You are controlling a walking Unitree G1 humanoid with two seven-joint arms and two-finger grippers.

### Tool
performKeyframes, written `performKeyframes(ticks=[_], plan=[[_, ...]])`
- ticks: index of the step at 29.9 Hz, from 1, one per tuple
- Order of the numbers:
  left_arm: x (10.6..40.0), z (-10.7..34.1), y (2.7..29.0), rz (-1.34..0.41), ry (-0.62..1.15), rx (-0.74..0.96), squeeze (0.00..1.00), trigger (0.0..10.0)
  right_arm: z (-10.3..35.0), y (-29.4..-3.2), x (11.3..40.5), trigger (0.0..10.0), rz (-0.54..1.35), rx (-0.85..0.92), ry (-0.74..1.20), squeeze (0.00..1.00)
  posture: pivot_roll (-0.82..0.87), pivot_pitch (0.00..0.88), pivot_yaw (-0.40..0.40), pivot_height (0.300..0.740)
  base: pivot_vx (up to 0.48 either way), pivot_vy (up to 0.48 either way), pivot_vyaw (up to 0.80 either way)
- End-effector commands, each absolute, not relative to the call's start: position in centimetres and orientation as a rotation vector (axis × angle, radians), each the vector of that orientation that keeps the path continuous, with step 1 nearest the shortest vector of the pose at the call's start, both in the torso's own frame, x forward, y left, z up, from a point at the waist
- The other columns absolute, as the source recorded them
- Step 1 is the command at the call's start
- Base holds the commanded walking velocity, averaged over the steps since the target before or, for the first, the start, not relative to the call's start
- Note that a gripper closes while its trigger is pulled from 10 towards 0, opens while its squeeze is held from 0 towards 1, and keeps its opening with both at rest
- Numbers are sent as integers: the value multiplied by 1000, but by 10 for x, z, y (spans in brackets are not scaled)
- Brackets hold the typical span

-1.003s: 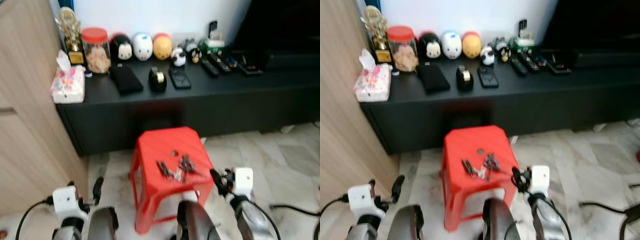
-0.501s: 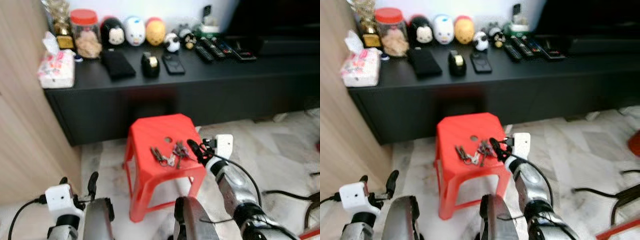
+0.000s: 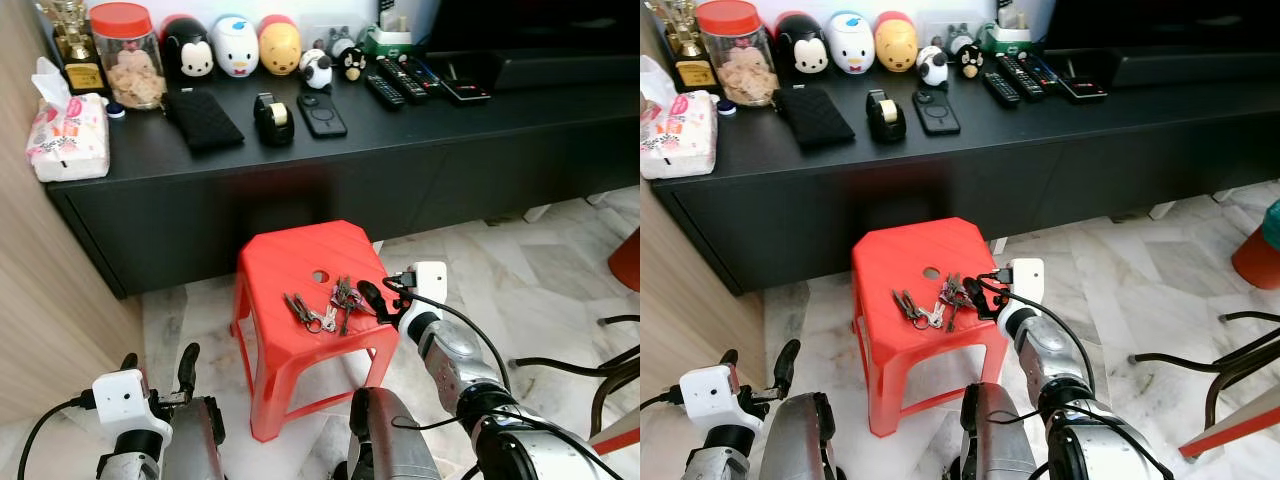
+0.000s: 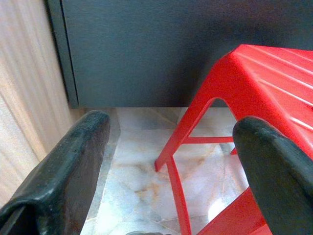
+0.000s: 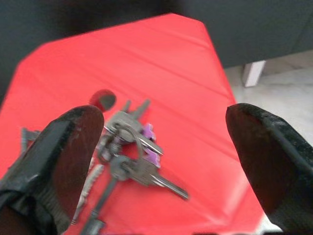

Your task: Hang keys on a hook

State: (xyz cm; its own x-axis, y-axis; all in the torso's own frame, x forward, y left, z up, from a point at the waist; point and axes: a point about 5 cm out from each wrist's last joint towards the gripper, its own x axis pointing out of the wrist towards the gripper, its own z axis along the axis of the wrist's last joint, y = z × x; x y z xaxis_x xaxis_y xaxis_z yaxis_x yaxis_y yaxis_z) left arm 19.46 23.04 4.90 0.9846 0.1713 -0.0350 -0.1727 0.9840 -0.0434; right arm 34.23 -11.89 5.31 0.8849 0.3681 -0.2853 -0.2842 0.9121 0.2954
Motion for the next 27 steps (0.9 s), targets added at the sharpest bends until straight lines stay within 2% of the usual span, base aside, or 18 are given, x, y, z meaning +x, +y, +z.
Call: performKeyframes(ticks=[1, 14, 24, 25, 26, 27], plan=[[189, 46, 227, 173, 54, -42, 0, 10000, 55, -118, 344, 10000, 350, 274, 355, 0, 45, 158, -169, 558, 0, 0, 0], [167, 52, 224, 178, 73, -28, 0, 10000, 52, -107, 341, 10000, 412, 265, 375, 0, 64, 228, -175, 558, 0, 0, 0], [163, 66, 221, 165, 54, -13, 0, 10000, 59, -107, 345, 10000, 403, 312, 318, 0, 71, 272, -181, 558, 0, 0, 0], [162, 67, 221, 165, 53, -12, 0, 10000, 59, -107, 345, 9373, 401, 315, 312, 0, 71, 275, -181, 558, 0, 0, 0], [162, 68, 221, 166, 53, -11, 0, 10000, 60, -107, 345, 8196, 399, 320, 306, 0, 71, 276, -182, 558, 0, 0, 0], [161, 68, 220, 166, 54, -10, 0, 10000, 60, -107, 345, 4275, 398, 322, 306, 0, 70, 280, -183, 558, 0, 0, 0]])
